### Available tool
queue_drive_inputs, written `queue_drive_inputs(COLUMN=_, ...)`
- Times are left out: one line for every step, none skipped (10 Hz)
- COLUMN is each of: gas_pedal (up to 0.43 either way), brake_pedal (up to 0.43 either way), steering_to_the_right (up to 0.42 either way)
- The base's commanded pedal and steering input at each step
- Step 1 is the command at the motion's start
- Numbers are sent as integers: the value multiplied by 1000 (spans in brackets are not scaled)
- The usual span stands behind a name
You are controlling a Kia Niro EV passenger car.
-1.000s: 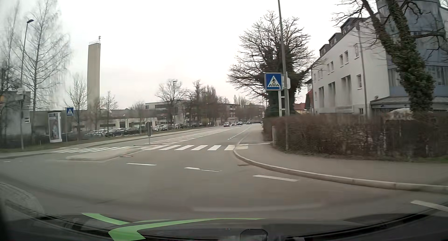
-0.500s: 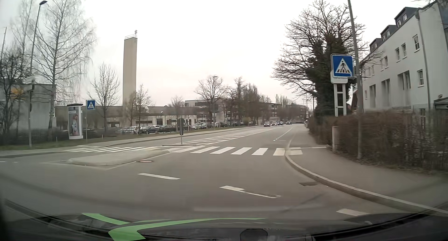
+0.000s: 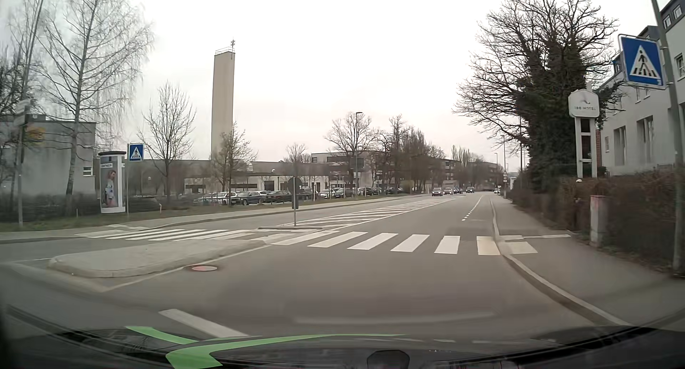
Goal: Follow the waypoints while adhering to traffic rules and regulations
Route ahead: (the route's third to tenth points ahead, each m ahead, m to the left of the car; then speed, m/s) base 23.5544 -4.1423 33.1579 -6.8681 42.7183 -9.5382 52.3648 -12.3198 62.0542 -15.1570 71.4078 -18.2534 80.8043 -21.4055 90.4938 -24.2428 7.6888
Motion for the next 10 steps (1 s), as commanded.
queue_drive_inputs(gas_pedal=189, brake_pedal=0, steering_to_the_right=16)
queue_drive_inputs(gas_pedal=197, brake_pedal=0, steering_to_the_right=39)
queue_drive_inputs(gas_pedal=197, brake_pedal=0, steering_to_the_right=55)
queue_drive_inputs(gas_pedal=197, brake_pedal=0, steering_to_the_right=71)
queue_drive_inputs(gas_pedal=220, brake_pedal=0, steering_to_the_right=86)
queue_drive_inputs(gas_pedal=228, brake_pedal=0, steering_to_the_right=98)
queue_drive_inputs(gas_pedal=260, brake_pedal=0, steering_to_the_right=106)
queue_drive_inputs(gas_pedal=260, brake_pedal=0, steering_to_the_right=106)
queue_drive_inputs(gas_pedal=260, brake_pedal=0, steering_to_the_right=106)
queue_drive_inputs(gas_pedal=260, brake_pedal=0, steering_to_the_right=103)
